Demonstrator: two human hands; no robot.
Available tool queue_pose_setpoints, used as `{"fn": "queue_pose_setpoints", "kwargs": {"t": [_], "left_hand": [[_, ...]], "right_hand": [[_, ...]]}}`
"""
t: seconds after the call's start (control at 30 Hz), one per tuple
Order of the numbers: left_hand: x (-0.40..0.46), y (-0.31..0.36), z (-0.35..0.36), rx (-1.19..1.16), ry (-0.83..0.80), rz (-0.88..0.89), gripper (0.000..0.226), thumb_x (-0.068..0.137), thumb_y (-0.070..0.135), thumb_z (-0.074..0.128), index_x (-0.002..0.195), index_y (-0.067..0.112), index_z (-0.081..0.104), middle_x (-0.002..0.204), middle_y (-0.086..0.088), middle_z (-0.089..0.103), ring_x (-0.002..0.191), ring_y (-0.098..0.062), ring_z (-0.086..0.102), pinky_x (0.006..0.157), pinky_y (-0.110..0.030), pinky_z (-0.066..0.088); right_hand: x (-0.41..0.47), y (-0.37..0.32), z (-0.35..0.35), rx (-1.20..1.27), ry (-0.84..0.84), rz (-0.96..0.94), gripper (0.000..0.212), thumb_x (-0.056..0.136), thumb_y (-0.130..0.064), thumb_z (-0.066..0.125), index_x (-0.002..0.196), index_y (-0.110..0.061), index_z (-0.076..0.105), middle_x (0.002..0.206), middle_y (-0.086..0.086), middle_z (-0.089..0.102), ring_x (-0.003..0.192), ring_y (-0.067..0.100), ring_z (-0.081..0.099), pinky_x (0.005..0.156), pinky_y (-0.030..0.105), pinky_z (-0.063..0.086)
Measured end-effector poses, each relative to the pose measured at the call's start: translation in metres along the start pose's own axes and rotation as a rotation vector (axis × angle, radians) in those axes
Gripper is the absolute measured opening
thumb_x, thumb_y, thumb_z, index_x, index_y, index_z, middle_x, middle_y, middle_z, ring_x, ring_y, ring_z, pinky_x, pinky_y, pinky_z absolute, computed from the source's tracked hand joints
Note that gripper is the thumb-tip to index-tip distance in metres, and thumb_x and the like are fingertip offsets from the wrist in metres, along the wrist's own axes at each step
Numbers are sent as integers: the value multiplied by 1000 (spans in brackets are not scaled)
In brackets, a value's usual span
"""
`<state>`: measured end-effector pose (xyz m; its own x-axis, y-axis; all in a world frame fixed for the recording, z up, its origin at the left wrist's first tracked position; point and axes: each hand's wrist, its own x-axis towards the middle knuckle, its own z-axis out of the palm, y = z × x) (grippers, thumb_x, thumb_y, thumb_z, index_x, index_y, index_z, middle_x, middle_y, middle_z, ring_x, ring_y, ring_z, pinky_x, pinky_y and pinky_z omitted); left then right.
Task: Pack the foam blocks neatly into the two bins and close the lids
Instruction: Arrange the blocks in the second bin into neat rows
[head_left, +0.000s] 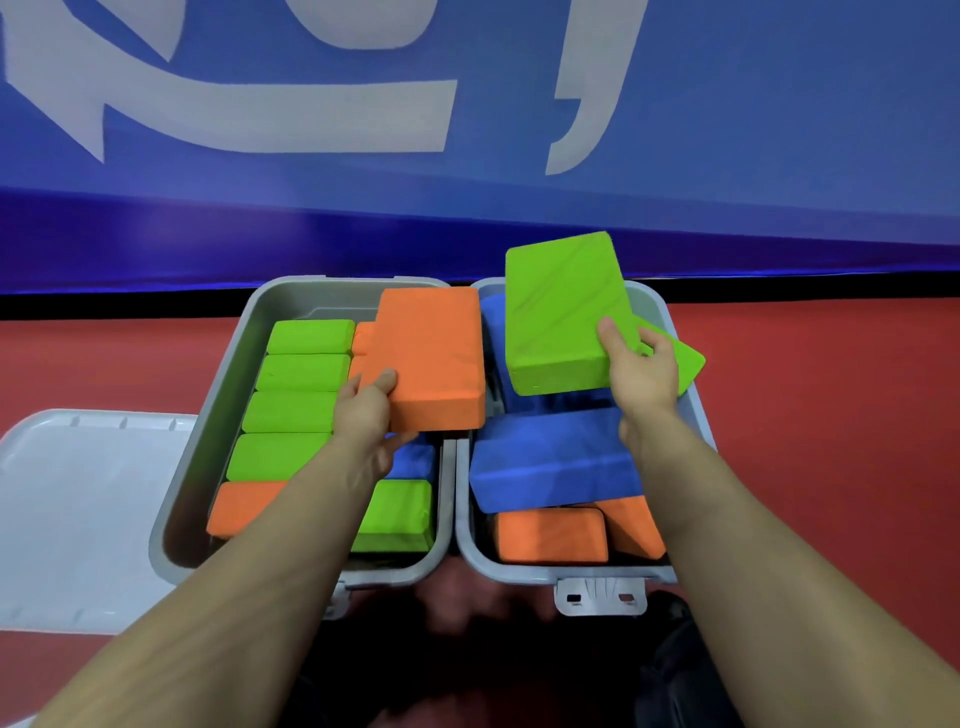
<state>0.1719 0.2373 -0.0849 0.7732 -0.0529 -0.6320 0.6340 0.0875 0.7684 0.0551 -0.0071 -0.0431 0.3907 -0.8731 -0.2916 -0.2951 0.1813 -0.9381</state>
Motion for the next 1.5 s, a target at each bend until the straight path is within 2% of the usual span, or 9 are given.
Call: {"fn": "queue_pose_setpoints", "kwargs": {"t": [0.07,0.23,0.43,0.53,0.67,0.83,1.13,1.33,1.5], "left_hand": [[-2,-5,6,16,-28,9,56,98,31,62,149,27,37,137,-1,57,118,-30,58,72,-46,56],[-5,-23,14,73,-67,7,59,102,26,56,153,31,26,134,-1,54,114,-28,59,83,-49,55],[-8,-44,17,330,-129,50,49,96,25,66,136,21,36,124,-10,57,92,-23,60,80,-43,57],[-14,-55,24,493,-228,72,49,93,28,69,130,18,38,129,-13,58,106,-30,63,91,-49,56],[-17,-55,31,599,-281,136,66,97,26,64,149,10,27,138,-10,52,124,-32,56,103,-48,48],[-11,-48,27,706,-271,168,65,93,32,69,146,9,39,140,-12,56,121,-32,58,103,-49,49],[-16,-53,17,800,-261,178,78,85,35,78,144,5,37,141,-11,51,125,-32,54,103,-44,47],[-44,-93,10,953,-129,213,69,73,38,85,117,1,46,122,-18,56,109,-32,59,90,-40,51],[-75,-130,11,1172,-311,339,51,80,42,80,113,13,54,115,-8,58,100,-25,62,91,-37,50]], "right_hand": [[2,9,3,-70,-22,-15,71,82,-52,76,141,-22,49,135,7,55,122,24,54,106,38,45],[6,22,1,-199,-61,-6,83,74,-42,77,147,-20,46,138,13,58,126,30,54,109,46,45],[2,12,-13,-386,45,-239,63,79,-20,84,136,-17,57,137,12,48,115,22,52,109,32,37],[1,15,-12,-474,88,-247,62,80,-22,82,136,-23,53,140,11,43,123,35,51,104,36,39],[2,19,-15,-530,78,-178,68,84,-31,77,143,-28,43,148,15,34,131,43,43,108,44,37],[6,17,-19,-489,42,-199,67,84,-36,77,143,-24,48,143,15,39,126,39,49,110,42,40],[-3,26,-48,-602,-71,-160,85,80,-38,82,149,-17,37,148,17,34,124,38,52,110,42,40],[-26,51,-74,-606,-7,-138,60,79,-33,85,118,-9,46,127,19,49,112,38,55,94,45,47],[-39,88,-94,-888,-344,-29,37,88,-43,73,105,-17,52,105,5,66,103,27,63,85,37,50]]}}
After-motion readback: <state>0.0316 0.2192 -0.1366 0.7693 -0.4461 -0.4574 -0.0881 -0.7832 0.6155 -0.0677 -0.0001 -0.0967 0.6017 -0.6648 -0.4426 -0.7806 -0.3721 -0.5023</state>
